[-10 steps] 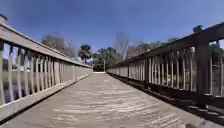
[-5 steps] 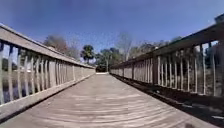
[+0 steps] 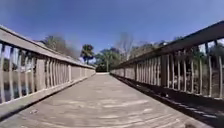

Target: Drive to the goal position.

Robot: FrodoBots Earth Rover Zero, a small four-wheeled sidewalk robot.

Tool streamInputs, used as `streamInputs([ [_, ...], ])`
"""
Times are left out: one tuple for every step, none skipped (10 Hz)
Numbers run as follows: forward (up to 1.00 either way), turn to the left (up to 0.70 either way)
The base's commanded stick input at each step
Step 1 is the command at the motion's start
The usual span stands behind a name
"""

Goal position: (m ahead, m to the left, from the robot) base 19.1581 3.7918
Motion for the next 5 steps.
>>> streamInputs([
  [0.70, 0.15],
  [0.70, 0.35],
  [0.70, 0.35],
  [0.70, 0.31],
  [0.70, 0.19],
])
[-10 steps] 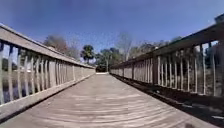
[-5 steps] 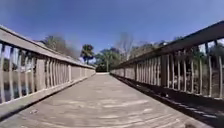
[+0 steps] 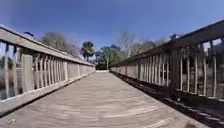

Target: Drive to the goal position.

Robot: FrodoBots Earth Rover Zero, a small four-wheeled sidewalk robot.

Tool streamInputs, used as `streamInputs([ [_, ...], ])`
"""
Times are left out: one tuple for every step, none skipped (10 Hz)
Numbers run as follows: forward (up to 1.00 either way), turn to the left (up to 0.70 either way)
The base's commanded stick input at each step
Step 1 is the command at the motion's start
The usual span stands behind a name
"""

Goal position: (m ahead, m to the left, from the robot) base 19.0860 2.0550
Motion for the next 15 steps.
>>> streamInputs([
  [0.70, 0.07],
  [0.70, 0.00],
  [0.70, 0.00],
  [0.70, 0.00],
  [0.70, 0.00],
  [0.70, 0.00],
  [0.70, 0.00],
  [0.70, 0.00],
  [0.70, 0.00],
  [0.70, 0.00],
  [0.70, 0.00],
  [0.70, 0.00],
  [0.70, -0.07],
  [0.70, -0.04],
  [0.70, 0.00],
])
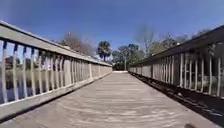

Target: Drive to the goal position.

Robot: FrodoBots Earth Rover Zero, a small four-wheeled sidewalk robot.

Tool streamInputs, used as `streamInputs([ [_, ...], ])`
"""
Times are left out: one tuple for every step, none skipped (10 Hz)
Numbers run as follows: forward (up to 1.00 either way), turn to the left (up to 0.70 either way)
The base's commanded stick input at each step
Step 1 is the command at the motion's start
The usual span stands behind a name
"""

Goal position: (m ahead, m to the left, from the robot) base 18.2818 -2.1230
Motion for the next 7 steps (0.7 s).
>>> streamInputs([
  [0.70, 0.00],
  [0.70, 0.00],
  [0.70, 0.00],
  [0.70, 0.00],
  [0.70, 0.00],
  [0.70, 0.00],
  [0.70, 0.00],
])
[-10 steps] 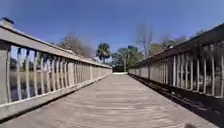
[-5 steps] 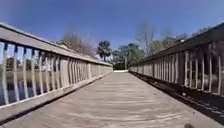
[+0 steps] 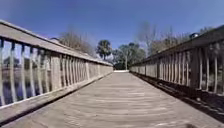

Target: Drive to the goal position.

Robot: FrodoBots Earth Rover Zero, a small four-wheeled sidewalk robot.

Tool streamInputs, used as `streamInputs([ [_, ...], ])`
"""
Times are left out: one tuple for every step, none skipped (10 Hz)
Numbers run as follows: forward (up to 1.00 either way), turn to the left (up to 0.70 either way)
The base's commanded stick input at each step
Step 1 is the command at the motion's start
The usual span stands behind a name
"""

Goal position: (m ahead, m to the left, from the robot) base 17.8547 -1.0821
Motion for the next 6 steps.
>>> streamInputs([
  [0.70, 0.00],
  [0.70, 0.00],
  [0.70, 0.00],
  [0.70, 0.00],
  [0.70, 0.00],
  [0.70, 0.00],
])
